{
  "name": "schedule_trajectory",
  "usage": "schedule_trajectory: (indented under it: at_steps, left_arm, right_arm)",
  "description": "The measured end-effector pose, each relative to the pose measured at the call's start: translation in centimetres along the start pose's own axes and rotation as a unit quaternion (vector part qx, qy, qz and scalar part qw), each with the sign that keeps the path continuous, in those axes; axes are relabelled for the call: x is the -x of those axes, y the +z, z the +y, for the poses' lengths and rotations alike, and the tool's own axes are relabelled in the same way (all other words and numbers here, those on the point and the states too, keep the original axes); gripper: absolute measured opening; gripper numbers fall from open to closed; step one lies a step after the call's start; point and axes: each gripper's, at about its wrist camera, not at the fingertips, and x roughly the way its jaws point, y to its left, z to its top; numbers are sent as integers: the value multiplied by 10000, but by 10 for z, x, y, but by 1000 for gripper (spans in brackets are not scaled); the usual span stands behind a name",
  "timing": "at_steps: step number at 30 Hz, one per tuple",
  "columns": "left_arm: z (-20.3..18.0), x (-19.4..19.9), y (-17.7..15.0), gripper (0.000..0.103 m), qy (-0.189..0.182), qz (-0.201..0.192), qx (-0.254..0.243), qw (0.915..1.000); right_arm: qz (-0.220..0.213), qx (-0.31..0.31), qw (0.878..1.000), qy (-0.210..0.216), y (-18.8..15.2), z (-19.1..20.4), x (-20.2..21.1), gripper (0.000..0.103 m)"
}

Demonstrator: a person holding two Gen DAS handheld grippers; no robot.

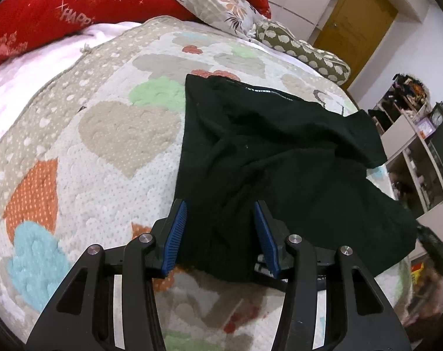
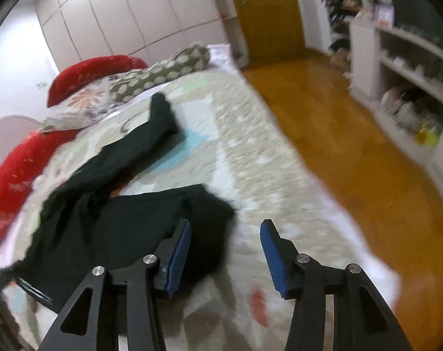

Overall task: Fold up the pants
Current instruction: 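Grasp the black pants waistband with the left gripper while the right gripper approaches the waistband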

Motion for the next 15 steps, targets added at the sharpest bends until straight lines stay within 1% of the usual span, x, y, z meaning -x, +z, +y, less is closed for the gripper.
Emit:
schedule_trajectory:
  at_steps: [1, 2, 3, 4, 5, 6, 7, 8, 9, 10, 11, 13, 15]
  left_arm:
    - [1, 1, -1, 52, 4, -7, 13, 10000]
    - [1, 1, -1, 54, 11, -4, 23, 10000]
    - [0, 0, -2, 55, 8, 13, 32, 10000]
    - [0, -2, -1, 55, -4, 43, 36, 10000]
    - [-1, -4, -1, 55, -5, 84, 42, 10000]
    - [-1, -5, -1, 55, 1, 114, 48, 9999]
    - [-2, -6, -2, 55, 10, 128, 46, 9999]
    - [-2, -5, -2, 55, 9, 114, 31, 9999]
    - [-3, -4, -2, 55, 11, 91, 8, 10000]
    - [-2, -3, -2, 55, 36, 75, -13, 10000]
    - [-2, -3, -3, 55, 65, 73, -2, 10000]
    - [2, -1, -5, 55, 40, 67, 98, 9999]
    - [7, 1, -7, 55, -1, 50, 227, 9997]
  right_arm:
    - [71, -49, 9998, 166, -1, 1, -10, 47]
    - [144, -78, 9994, 318, -2, 3, -19, 36]
    - [210, -36, 9985, 513, -2, 9, -27, 30]
    - [229, 41, 9984, 513, -2, 17, -32, 21]
    - [178, 206, 9990, 365, -2, 25, -31, 13]
    - [78, 372, 9991, 204, 0, 30, -26, 13]
    - [-161, 534, 9984, -48, 5, 32, -14, 12]
    - [-313, 626, 9970, -333, 9, 32, -9, 12]
    - [-394, 766, 9930, -809, 14, 30, -2, 12]
    - [-328, 841, 9901, -1071, 17, 27, -1, 12]
    - [-206, 844, 9887, -1225, 19, 22, -2, 12]
    - [-55, 757, 9883, -1326, 16, 15, -5, 13]
    - [135, 726, 9868, -1443, 9, 14, -9, 20]
